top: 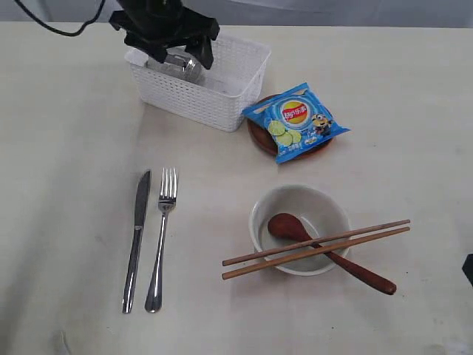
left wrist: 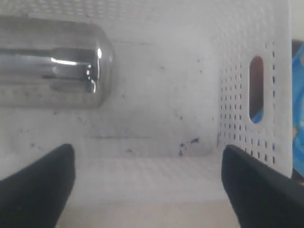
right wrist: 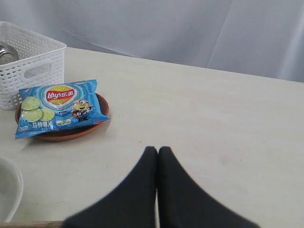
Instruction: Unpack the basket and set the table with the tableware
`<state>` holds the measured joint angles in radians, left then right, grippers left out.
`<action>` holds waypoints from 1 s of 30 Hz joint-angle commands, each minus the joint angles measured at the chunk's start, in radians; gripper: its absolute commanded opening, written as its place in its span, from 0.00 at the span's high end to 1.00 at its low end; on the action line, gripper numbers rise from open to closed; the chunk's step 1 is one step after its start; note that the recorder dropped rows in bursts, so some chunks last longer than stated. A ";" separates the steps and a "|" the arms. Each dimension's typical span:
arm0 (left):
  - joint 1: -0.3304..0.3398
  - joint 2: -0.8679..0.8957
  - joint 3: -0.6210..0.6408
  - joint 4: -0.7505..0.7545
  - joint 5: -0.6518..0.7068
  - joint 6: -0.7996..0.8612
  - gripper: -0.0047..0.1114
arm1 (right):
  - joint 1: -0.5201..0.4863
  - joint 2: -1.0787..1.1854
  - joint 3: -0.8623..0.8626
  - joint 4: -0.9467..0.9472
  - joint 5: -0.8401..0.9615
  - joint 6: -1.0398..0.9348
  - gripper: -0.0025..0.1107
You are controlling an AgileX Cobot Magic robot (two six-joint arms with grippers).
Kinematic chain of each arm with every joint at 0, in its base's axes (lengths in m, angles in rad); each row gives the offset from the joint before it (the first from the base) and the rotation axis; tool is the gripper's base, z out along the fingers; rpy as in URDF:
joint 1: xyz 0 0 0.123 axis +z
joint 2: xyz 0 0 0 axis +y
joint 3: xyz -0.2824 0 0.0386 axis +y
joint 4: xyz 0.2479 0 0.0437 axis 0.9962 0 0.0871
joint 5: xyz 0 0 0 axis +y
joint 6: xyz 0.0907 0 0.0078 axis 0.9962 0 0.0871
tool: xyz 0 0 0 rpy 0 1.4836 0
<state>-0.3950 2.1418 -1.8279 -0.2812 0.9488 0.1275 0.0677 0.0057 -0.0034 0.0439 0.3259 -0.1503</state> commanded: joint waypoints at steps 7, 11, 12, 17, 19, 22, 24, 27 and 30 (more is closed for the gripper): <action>-0.007 0.136 -0.204 0.214 -0.038 0.064 0.32 | -0.005 -0.006 0.003 -0.006 -0.006 0.005 0.98; -0.007 0.167 -0.204 0.206 -0.067 0.118 0.33 | -0.005 -0.006 0.003 -0.006 -0.006 0.005 0.98; -0.014 0.173 -0.204 0.192 -0.077 0.122 0.33 | -0.005 -0.006 0.003 -0.006 -0.006 0.005 0.98; -0.051 0.173 -0.204 0.205 -0.145 0.306 0.33 | -0.005 -0.006 0.003 -0.006 -0.006 0.005 0.98; -0.075 0.161 -0.204 0.229 -0.145 0.541 0.33 | -0.005 -0.006 0.003 -0.006 -0.006 0.005 0.98; -0.095 0.154 -0.204 0.235 -0.118 0.942 0.33 | -0.005 -0.006 0.003 -0.006 -0.006 0.005 0.98; -0.109 0.154 -0.204 0.281 -0.091 1.065 0.33 | -0.005 -0.006 0.003 -0.006 -0.006 0.005 0.98; -0.118 0.161 -0.204 0.450 -0.085 1.050 0.33 | -0.005 -0.006 0.003 -0.006 -0.006 0.005 0.98; -0.102 0.161 -0.204 0.478 -0.086 1.050 0.33 | -0.005 -0.006 0.003 -0.006 -0.006 0.005 0.98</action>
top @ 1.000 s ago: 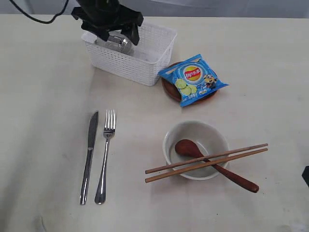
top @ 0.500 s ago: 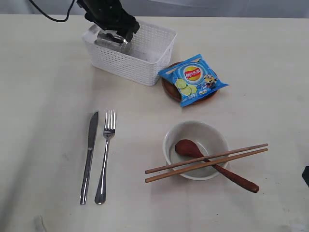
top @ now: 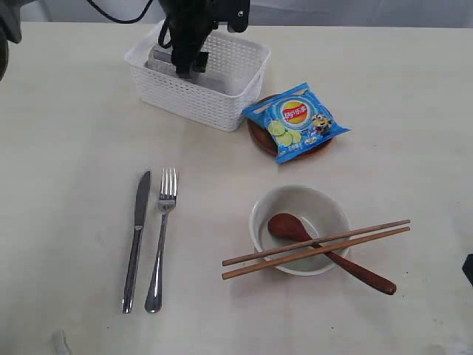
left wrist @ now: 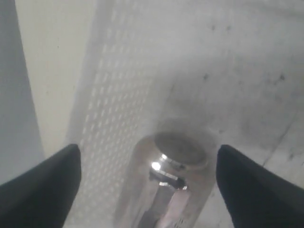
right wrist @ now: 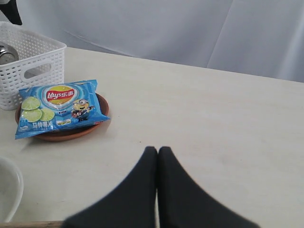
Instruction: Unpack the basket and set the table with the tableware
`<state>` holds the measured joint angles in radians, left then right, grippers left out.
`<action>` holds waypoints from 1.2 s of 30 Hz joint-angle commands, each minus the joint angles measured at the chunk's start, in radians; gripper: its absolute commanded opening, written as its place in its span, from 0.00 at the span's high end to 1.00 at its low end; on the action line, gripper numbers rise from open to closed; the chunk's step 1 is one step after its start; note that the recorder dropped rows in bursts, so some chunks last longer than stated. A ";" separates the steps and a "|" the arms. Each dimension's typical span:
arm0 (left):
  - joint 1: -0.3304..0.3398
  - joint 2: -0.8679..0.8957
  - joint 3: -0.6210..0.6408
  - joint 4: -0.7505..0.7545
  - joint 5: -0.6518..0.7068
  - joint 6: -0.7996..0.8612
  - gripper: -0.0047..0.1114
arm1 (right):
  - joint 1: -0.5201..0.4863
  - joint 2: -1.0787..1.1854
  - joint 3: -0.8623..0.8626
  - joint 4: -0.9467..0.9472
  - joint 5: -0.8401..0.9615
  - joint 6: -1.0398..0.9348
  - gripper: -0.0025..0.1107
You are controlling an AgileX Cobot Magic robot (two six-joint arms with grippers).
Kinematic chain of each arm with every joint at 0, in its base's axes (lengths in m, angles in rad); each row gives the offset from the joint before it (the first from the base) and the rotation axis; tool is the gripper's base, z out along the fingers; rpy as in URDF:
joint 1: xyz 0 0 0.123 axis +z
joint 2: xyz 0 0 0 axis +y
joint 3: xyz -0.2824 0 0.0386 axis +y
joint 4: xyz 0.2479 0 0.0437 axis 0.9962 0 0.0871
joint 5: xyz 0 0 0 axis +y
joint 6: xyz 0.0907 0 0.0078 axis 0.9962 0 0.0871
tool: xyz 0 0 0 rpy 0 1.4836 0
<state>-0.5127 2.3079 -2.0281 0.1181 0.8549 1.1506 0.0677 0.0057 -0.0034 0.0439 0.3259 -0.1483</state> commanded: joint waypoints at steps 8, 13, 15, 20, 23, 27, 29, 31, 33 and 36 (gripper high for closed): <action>0.082 0.013 -0.003 0.077 0.052 0.036 0.33 | -0.005 -0.006 0.003 -0.006 -0.006 0.003 0.98; 0.107 0.035 -0.003 -0.022 0.067 0.148 0.33 | -0.005 -0.006 0.003 -0.006 -0.006 0.003 0.98; 0.112 0.048 -0.003 -0.097 0.072 0.221 0.33 | -0.005 -0.006 0.003 -0.006 -0.006 0.003 0.98; 0.114 0.088 -0.003 -0.118 0.073 0.255 0.33 | -0.005 -0.006 0.003 -0.006 -0.006 0.003 0.98; 0.114 0.113 -0.003 -0.104 0.078 0.255 0.33 | -0.005 -0.006 0.003 -0.006 -0.006 0.003 0.98; 0.114 0.128 -0.003 -0.097 0.048 0.255 0.38 | -0.005 -0.006 0.003 -0.006 -0.006 0.003 0.98; 0.114 0.128 -0.003 -0.097 0.035 0.255 0.53 | -0.005 -0.006 0.003 -0.006 -0.006 0.003 0.98; 0.114 0.125 -0.003 -0.097 0.035 0.255 0.72 | -0.005 -0.006 0.003 -0.006 -0.006 0.003 0.98; 0.114 0.123 -0.003 -0.097 0.037 0.239 0.97 | -0.005 -0.006 0.003 -0.006 -0.006 0.003 0.98; 0.114 0.121 -0.003 -0.070 0.039 0.226 0.95 | -0.005 -0.006 0.003 -0.006 -0.006 0.003 0.98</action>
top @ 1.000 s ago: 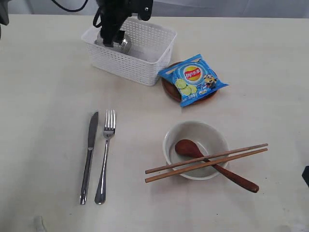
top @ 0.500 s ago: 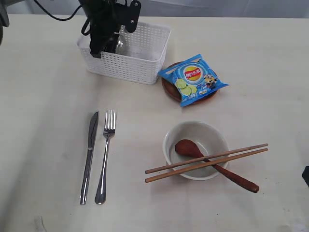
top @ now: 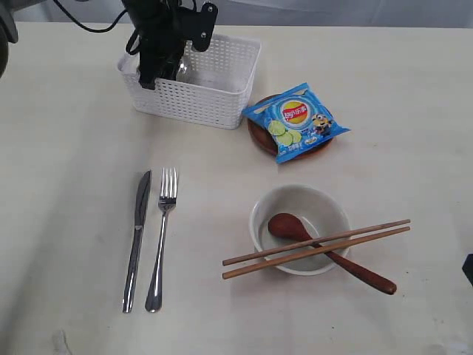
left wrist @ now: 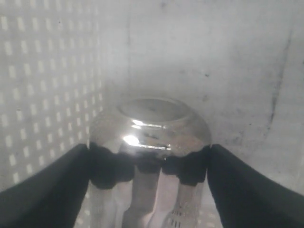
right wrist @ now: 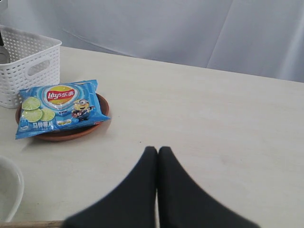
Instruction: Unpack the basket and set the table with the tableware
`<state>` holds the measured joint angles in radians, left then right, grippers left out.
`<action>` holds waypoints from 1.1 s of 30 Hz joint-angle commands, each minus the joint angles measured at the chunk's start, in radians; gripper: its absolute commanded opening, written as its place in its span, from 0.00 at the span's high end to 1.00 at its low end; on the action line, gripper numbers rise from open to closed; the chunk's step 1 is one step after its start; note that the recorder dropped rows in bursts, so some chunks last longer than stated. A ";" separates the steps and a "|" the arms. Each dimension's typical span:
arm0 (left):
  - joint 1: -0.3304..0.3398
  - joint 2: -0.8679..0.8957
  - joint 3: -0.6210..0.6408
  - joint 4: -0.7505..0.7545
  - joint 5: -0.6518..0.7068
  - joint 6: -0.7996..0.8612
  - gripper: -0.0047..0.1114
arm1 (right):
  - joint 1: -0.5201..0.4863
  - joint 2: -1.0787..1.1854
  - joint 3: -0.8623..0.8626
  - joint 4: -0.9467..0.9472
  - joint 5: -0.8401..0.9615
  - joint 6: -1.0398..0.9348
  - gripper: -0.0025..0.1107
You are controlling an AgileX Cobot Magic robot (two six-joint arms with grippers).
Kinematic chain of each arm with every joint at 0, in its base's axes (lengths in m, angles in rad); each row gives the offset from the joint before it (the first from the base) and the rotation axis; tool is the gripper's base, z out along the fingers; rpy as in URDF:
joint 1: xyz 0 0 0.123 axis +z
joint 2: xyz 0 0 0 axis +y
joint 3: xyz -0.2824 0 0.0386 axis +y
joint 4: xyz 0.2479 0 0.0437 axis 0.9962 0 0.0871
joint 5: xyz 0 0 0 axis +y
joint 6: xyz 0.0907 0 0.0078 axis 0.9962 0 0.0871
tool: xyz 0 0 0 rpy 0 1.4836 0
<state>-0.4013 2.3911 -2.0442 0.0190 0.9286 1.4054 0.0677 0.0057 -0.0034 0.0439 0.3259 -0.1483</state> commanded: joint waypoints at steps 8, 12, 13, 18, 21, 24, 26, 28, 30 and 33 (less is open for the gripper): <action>0.000 -0.033 0.013 0.082 -0.056 -0.067 0.96 | -0.005 -0.006 0.003 -0.006 -0.006 0.003 0.98; 0.000 -0.078 0.013 0.082 -0.060 -0.079 0.96 | -0.005 -0.006 0.003 -0.006 -0.006 0.003 0.98; 0.000 -0.090 0.013 0.082 -0.060 -0.091 0.96 | -0.005 -0.006 0.003 -0.006 -0.006 0.003 0.98; 0.000 -0.141 0.013 0.087 -0.064 -0.108 0.96 | -0.005 -0.006 0.003 -0.006 -0.006 0.003 0.98; 0.000 -0.166 0.013 0.090 -0.059 -0.150 0.96 | -0.005 -0.006 0.003 -0.006 -0.006 0.003 0.98; 0.000 -0.187 0.013 0.135 -0.047 -0.207 0.96 | -0.005 -0.006 0.003 -0.006 -0.006 0.003 0.98; 0.000 -0.197 0.013 0.164 -0.033 -0.243 0.96 | -0.005 -0.006 0.003 -0.006 -0.006 0.003 0.98; 0.000 -0.205 0.013 0.178 -0.016 -0.273 0.96 | -0.005 -0.006 0.003 -0.006 -0.006 0.003 0.98; 0.000 -0.215 0.013 0.178 -0.004 -0.322 0.96 | -0.005 -0.006 0.003 -0.006 -0.006 0.003 0.98; 0.000 -0.223 0.013 0.178 0.016 -0.386 0.96 | -0.005 -0.006 0.003 -0.006 -0.006 0.003 0.98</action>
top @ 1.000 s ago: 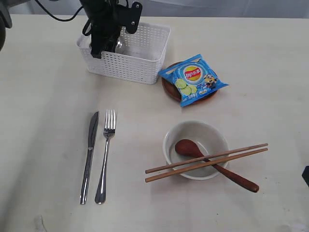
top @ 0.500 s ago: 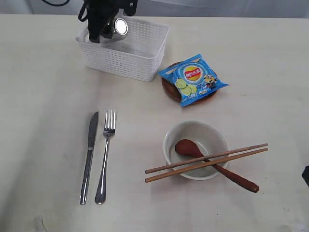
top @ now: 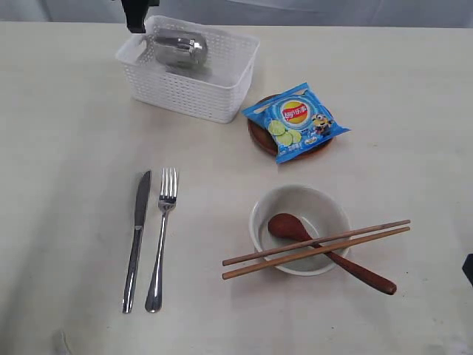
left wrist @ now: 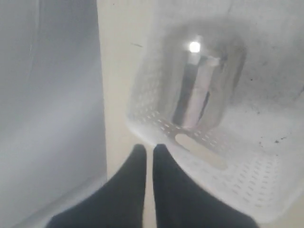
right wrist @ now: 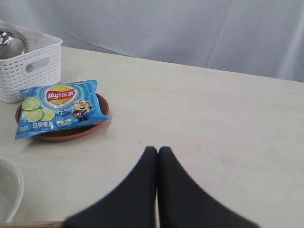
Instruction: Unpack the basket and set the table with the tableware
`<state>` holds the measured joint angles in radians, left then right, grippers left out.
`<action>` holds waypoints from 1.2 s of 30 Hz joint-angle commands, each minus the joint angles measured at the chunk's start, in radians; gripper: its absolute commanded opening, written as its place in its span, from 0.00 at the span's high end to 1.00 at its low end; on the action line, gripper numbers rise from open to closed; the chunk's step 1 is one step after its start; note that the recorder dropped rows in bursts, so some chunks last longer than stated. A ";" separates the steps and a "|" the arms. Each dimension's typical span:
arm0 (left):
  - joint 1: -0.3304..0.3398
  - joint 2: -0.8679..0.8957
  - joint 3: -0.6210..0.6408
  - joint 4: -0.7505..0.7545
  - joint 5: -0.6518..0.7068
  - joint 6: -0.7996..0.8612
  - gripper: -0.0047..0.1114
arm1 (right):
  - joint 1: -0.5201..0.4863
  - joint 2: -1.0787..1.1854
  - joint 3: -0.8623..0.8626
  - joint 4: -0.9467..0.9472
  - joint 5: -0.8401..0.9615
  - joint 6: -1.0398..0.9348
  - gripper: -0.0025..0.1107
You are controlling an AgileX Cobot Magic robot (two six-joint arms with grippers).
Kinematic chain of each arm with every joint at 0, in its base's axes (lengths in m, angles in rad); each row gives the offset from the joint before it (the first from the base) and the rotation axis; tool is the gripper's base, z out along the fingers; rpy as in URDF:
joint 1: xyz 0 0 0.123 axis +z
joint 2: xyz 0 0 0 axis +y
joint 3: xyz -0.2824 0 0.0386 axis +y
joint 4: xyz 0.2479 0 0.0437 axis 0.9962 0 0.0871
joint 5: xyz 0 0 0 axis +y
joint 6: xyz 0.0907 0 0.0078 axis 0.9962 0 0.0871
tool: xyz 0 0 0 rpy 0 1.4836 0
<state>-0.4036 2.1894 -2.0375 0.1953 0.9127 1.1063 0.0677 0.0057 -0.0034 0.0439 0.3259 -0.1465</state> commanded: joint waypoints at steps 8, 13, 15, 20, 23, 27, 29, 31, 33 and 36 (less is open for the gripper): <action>-0.002 -0.015 0.066 -0.278 0.012 -0.005 0.96 | -0.005 -0.006 0.003 -0.006 -0.006 0.001 0.98; -0.004 0.028 0.076 -0.502 -0.112 -0.259 0.54 | -0.005 -0.006 0.003 -0.006 -0.006 0.001 0.98; -0.004 0.036 0.076 -0.502 -0.110 -0.445 0.46 | -0.005 -0.006 0.003 -0.006 -0.006 0.001 0.98; -0.011 0.067 0.076 -0.629 0.012 -0.465 0.46 | -0.005 -0.006 0.003 -0.006 -0.006 0.001 0.98; -0.048 0.083 0.076 -0.538 0.001 -0.493 0.44 | -0.005 -0.006 0.003 -0.006 -0.006 0.001 0.98; -0.087 0.105 0.076 -0.462 -0.067 -0.404 0.34 | -0.005 -0.006 0.003 -0.006 -0.006 0.001 0.98; -0.101 0.120 0.076 -0.462 -0.084 -0.244 0.31 | -0.005 -0.006 0.003 -0.006 -0.006 0.001 0.98; -0.112 0.135 0.076 -0.462 -0.094 -0.087 0.30 | -0.005 -0.006 0.003 -0.006 -0.006 0.001 0.98; -0.123 0.153 0.076 -0.462 -0.094 0.039 0.30 | -0.005 -0.006 0.003 -0.006 -0.006 0.001 0.98; -0.130 0.175 0.076 -0.457 -0.099 0.127 0.30 | -0.005 -0.006 0.003 -0.006 -0.006 0.001 0.98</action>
<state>-0.5237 2.3353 -1.9692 -0.2737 0.7950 1.1241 0.0677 0.0057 -0.0034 0.0439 0.3259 -0.1465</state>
